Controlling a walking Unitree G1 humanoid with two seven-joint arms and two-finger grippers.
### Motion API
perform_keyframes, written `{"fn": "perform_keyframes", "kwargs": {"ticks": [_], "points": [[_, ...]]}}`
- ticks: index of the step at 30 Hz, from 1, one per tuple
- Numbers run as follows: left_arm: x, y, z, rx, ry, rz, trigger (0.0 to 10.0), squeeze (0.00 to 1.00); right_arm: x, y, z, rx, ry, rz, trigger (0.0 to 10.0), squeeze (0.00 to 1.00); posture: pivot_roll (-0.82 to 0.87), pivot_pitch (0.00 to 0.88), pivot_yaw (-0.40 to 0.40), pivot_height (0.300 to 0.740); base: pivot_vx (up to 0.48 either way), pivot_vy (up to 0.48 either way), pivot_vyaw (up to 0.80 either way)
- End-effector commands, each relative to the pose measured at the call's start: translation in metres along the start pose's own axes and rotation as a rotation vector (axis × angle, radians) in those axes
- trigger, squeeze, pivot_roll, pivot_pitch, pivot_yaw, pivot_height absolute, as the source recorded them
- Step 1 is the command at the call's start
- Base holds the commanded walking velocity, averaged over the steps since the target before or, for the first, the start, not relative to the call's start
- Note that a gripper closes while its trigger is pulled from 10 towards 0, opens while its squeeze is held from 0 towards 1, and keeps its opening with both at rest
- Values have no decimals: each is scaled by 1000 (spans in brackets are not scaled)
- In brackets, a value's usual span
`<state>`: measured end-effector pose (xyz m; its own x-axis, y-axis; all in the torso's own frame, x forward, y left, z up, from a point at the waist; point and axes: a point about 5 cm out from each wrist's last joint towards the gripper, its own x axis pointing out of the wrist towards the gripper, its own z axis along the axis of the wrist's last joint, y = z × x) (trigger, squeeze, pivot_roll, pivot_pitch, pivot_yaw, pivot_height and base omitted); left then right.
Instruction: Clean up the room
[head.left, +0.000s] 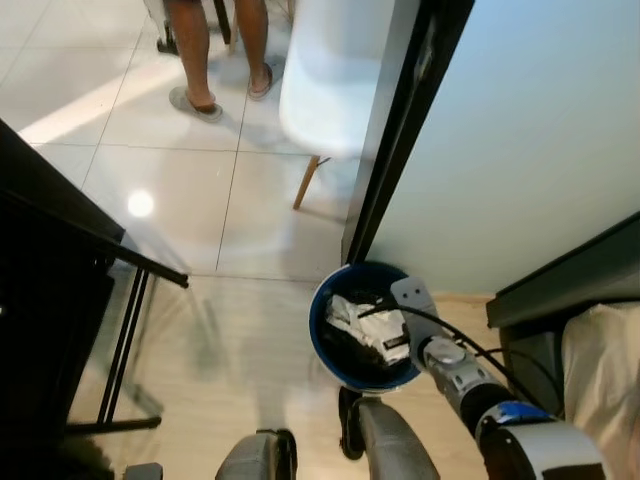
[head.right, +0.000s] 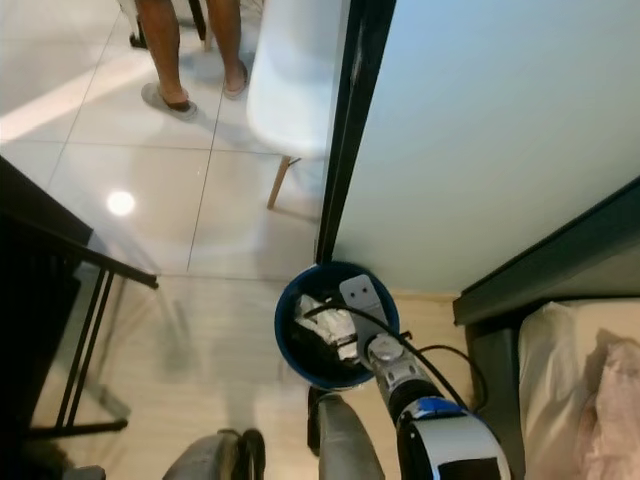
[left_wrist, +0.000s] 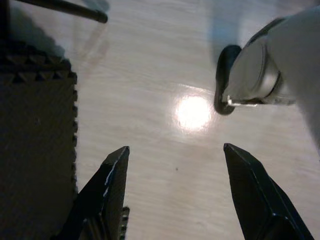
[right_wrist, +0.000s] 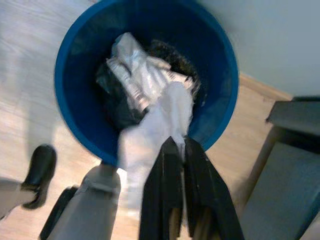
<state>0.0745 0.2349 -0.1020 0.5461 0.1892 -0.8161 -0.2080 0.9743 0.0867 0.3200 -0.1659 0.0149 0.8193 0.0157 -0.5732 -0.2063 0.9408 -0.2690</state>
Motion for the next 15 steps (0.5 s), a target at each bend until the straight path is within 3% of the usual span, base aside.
{"fn": "perform_keyframes", "kwargs": {"ticks": [1,4,15], "points": [[-6,7,-13,-6,39,15,10000,0,-1,3,-10,4,30,1,10000,1000,140,370,94,735,0,0,0],[-7,12,-10,4,14,24,10000,0,1,-3,8,20,-45,-11,10000,1000,150,372,99,735,0,0,0],[-8,11,-13,20,21,19,10000,0,1,-17,34,67,-141,-56,10000,1000,138,346,99,735,0,0,0]]}}
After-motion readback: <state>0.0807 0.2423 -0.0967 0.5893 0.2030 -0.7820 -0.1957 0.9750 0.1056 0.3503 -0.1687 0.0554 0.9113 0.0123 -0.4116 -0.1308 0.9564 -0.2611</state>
